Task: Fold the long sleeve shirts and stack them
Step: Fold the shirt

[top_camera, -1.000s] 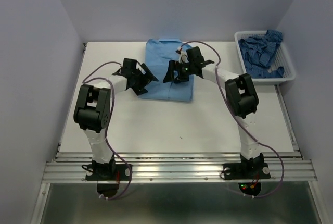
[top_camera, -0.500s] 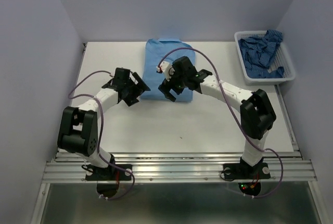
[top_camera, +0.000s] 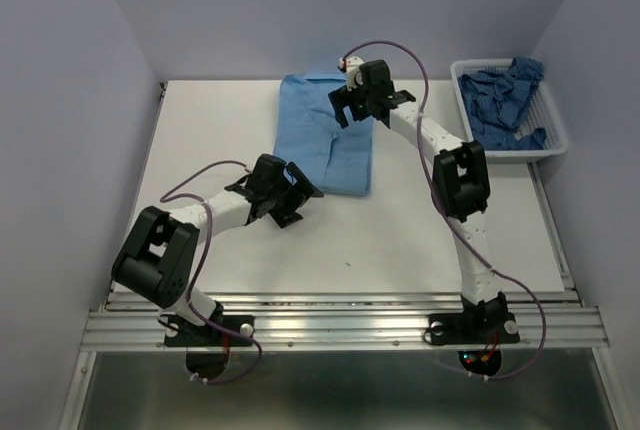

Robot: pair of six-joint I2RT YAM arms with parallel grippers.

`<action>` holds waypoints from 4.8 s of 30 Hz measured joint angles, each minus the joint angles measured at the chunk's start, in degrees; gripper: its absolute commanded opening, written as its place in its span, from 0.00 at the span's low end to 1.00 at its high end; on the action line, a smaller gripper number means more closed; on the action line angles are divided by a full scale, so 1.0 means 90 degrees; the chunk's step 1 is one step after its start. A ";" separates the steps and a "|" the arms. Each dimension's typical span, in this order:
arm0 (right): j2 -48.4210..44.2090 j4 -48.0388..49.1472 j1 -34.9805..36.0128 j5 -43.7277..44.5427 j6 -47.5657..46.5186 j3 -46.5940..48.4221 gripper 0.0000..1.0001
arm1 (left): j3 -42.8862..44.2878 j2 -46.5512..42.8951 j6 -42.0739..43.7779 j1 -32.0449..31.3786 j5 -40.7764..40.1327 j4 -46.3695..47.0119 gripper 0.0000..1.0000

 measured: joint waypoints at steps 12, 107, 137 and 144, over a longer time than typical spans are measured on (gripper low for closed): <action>0.1212 0.0355 -0.0267 -0.0731 0.0850 0.0172 1.00 | 0.0117 0.0469 -0.0061 -0.0153 0.0092 0.0240 0.99; -0.2001 0.1498 0.1481 0.0136 0.2977 -0.3997 0.31 | 0.2919 -0.1841 0.1268 0.0532 -0.1773 -0.5527 0.00; -0.1345 0.1455 0.1030 -0.0148 0.3225 -0.4141 0.32 | 0.5243 0.2484 0.2441 0.0199 -0.0860 -0.4019 0.01; -0.1962 0.1375 0.0566 -0.0056 0.3502 -0.4692 0.63 | 0.5520 0.2990 0.2766 0.0141 -0.0597 -0.3915 0.99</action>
